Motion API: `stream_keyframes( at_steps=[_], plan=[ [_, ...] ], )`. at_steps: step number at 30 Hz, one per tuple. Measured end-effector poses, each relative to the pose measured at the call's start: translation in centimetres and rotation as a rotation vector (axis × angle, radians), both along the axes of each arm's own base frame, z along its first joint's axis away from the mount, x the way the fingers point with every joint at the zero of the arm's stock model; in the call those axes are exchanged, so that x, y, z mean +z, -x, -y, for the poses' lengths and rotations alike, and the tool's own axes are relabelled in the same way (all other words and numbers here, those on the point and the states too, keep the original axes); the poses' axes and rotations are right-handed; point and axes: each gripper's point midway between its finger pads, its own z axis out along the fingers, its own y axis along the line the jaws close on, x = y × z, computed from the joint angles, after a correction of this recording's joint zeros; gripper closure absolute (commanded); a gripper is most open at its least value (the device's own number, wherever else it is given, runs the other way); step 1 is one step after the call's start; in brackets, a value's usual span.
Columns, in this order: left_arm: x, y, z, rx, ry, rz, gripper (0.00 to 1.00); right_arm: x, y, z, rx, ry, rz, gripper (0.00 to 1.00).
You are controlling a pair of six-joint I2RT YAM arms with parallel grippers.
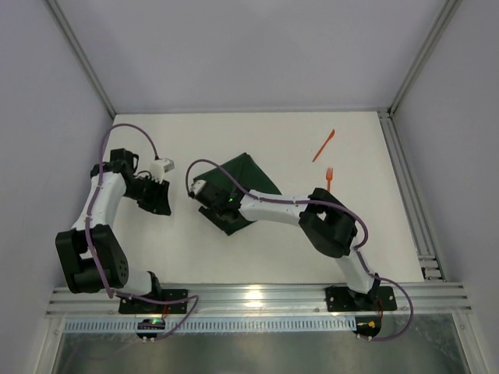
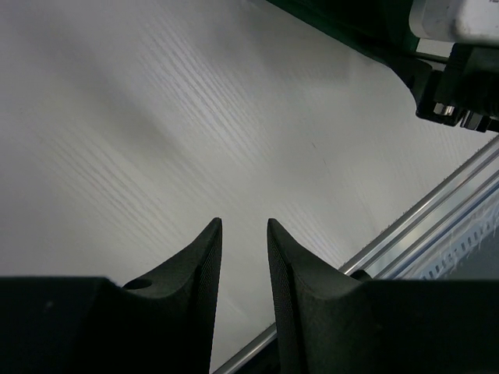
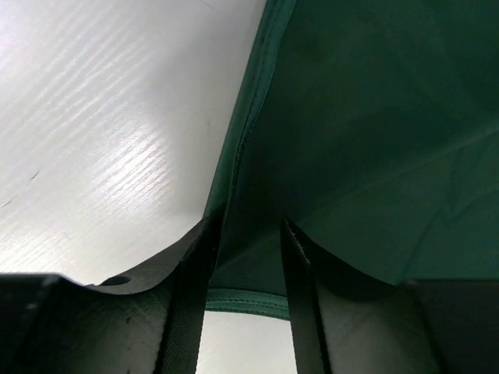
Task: Fold the napkin into a case and place the utensils inside
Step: Move the upper triangle-folded napkin to the center of the board.
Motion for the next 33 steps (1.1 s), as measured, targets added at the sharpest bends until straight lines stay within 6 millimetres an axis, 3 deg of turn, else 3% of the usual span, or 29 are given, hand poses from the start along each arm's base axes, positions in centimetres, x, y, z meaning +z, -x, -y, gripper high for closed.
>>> stream_keyframes(
  at_steps=[4,11,15,19,26,30,33],
  plan=[
    [0.0,-0.2,0.0,0.005,0.000,0.004,0.68,-1.2,0.3,1.0,-0.032,0.018,-0.004,0.78],
    [-0.2,-1.2,0.2,0.064,0.023,-0.016,0.68,-1.3,1.9,3.4,-0.061,0.000,0.003,0.81],
    [-0.5,-3.1,0.9,0.083,0.019,-0.016,0.68,-1.4,3.3,5.8,-0.071,0.013,-0.002,0.81],
    [-1.3,-4.3,3.1,0.038,-0.005,-0.008,0.67,-1.5,4.8,7.8,-0.063,0.019,0.001,0.78],
    [-2.6,-4.1,8.1,-0.146,-0.038,0.017,0.65,-1.5,7.6,10.4,-0.025,-0.004,-0.018,0.66],
    [-2.7,-4.3,9.0,-0.295,-0.069,0.124,0.59,-1.0,9.0,11.4,-0.002,-0.054,-0.040,0.61],
    [-2.7,-3.2,9.0,-0.467,-0.098,0.238,0.54,0.1,10.0,11.4,0.026,-0.123,-0.056,0.58]
  ],
)
